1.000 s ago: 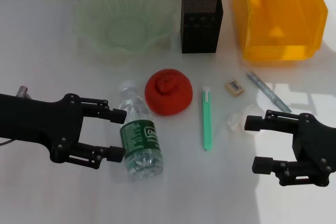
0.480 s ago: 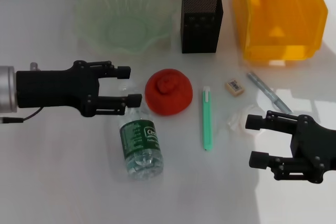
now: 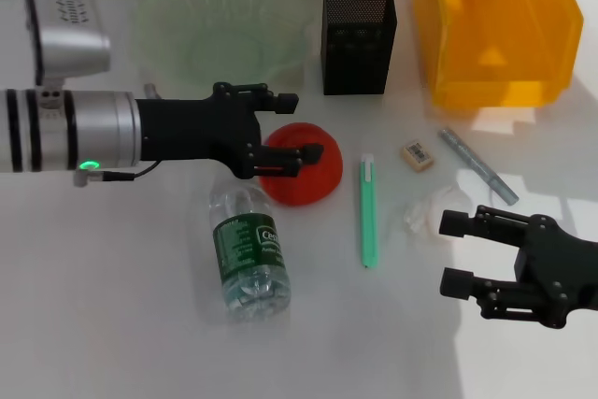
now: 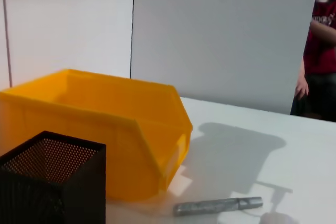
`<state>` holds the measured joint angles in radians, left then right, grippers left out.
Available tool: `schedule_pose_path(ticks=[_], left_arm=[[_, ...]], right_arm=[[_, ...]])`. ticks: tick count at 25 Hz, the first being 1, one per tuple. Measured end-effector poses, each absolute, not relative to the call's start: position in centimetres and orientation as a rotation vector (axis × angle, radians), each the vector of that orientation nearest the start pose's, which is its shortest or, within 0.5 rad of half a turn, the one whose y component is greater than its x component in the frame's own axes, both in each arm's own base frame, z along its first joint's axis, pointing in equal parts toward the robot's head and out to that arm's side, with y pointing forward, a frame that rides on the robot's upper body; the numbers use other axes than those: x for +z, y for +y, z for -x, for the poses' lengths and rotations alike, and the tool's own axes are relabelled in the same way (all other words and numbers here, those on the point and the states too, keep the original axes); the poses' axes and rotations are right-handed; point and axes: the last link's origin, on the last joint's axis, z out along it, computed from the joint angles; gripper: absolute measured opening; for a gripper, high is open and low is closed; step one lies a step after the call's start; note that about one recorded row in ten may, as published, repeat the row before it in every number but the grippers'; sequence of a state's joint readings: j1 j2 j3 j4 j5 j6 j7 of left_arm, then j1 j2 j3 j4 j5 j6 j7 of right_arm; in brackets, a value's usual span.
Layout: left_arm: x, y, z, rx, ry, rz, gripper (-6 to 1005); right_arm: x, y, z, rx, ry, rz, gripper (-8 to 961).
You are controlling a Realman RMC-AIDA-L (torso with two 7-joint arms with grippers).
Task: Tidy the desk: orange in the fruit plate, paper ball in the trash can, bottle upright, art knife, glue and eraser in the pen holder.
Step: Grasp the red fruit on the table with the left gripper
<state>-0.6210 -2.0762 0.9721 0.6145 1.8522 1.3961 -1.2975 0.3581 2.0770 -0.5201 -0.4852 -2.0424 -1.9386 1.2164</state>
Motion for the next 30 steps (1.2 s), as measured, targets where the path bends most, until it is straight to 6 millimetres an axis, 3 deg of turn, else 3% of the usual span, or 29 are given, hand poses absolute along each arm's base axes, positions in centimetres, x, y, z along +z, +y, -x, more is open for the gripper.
schedule_pose_path(ticks=[3,5,9,15,23,30], left_arm=[[-6.4,36.6,20.6,-0.447,-0.248,2.851,773],[-6.4,36.6,20.6,-0.447,-0.248,2.851,772],[-8.4,37.4,19.8,-0.314,-0.175,2.830,772],[-9.0,37.8,19.8,-0.243,-0.186,2.816,768],[-8.9,37.8,20.4,-0.206,-0.234,2.817,668],[-9.1,37.6,20.5,-0.170,-0.215,2.831,367]], right_arm=[[-0.3,22.9,-28.9,1.165,0.749,2.750,806],[-0.4,22.9,-28.9,1.170,0.753,2.744,806],[-0.4,22.9,-28.9,1.176,0.763,2.733,805],[-0.6,22.8,-29.1,1.179,0.783,2.724,804],[-0.5,22.8,-29.1,1.182,0.782,2.714,803],[-0.5,22.9,-29.1,1.183,0.781,2.713,802]])
